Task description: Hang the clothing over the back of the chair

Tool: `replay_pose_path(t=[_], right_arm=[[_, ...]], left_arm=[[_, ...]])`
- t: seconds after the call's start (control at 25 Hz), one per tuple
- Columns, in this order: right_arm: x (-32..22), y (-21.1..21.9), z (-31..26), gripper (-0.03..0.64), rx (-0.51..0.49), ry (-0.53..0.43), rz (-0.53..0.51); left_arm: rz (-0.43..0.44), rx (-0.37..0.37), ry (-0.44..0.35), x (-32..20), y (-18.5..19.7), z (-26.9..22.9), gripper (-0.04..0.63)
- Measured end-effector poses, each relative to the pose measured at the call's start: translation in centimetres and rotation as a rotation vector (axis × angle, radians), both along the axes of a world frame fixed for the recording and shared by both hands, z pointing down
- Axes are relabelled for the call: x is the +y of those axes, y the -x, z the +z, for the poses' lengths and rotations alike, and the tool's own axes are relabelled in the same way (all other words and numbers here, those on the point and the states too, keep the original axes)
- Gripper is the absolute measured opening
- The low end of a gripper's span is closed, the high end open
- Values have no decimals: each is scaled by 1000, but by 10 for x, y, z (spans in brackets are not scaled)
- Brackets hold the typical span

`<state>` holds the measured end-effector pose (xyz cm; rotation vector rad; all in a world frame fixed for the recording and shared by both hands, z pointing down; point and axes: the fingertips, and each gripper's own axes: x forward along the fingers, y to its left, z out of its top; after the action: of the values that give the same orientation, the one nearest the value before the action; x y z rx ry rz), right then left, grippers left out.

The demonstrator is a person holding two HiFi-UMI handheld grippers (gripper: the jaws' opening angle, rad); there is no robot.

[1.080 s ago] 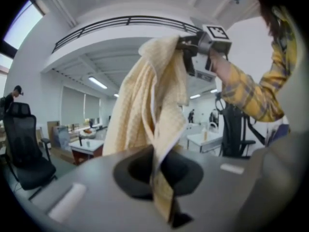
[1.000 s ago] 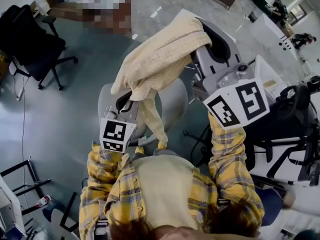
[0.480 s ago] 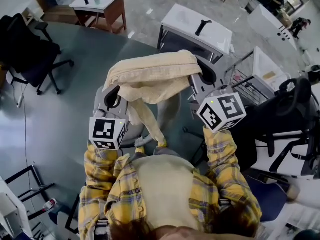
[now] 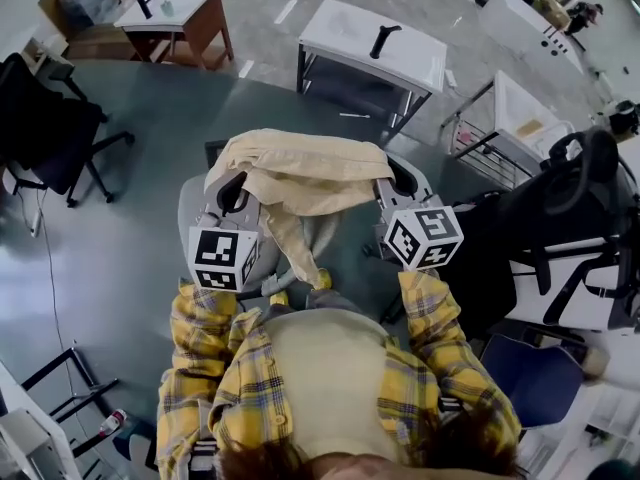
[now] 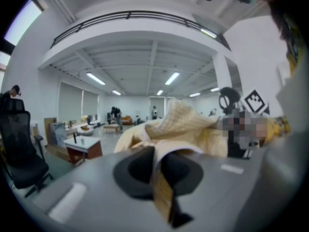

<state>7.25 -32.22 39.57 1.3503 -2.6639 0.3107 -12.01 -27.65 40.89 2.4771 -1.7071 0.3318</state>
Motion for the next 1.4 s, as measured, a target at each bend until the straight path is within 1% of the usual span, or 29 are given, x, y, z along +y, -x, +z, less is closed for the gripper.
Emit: replay_pose_path(t=[0.16,0.36,0.52,0.76,0.88,1.04,1.2,1.4], right_arm=[[0,-28,24,27,27,43,63],[-1,-62,43,27,46,71,142],[2,-85,69,28,75,104,190],[7,-122,122,27,84,218,270],[14,-128,149,28,88,276,275],[22,-127,181,28,115,338,262],[30,-122,207,28,148,382,218],[42,-115,231,28,208,436,148]], left_arm=[[53,0,63,-3,-22,29,20],[115,-2,98,-9,-46,52,20],[158,-14,137,-12,-62,75,20],[215,-46,212,-11,-81,110,20],[252,-70,248,-8,-86,125,21],[280,-81,302,-4,-87,145,21],[279,-95,352,1,-81,166,26],[316,-114,398,10,-81,180,65]])
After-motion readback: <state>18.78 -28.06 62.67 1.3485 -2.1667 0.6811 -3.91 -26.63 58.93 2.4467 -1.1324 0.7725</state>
